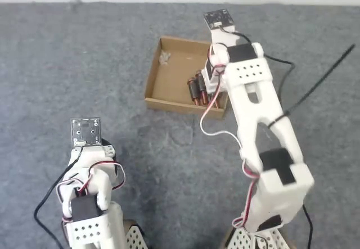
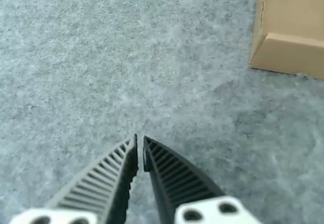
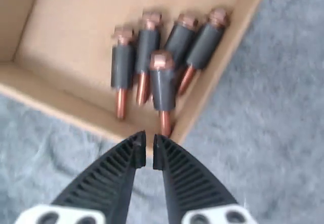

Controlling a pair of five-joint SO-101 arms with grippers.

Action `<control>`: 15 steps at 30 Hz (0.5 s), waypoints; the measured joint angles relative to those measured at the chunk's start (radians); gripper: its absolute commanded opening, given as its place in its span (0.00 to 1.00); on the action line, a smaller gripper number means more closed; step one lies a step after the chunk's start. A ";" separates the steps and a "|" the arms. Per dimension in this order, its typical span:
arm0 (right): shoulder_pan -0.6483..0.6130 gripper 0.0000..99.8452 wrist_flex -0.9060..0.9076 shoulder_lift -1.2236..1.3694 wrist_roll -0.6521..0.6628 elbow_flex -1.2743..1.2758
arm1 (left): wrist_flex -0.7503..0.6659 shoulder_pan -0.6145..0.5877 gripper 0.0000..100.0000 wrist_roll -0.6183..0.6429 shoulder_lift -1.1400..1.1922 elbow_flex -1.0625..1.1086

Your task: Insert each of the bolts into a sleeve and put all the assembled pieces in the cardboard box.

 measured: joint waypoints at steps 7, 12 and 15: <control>0.000 0.01 -0.081 -0.298 0.000 0.342 | 0.000 0.000 0.02 -0.002 0.000 0.000; 0.000 0.01 -0.204 -0.545 0.000 0.651 | 0.000 0.000 0.02 -0.002 0.000 0.000; 0.000 0.01 -0.273 -0.692 0.000 0.833 | 0.000 0.000 0.02 -0.002 0.000 0.000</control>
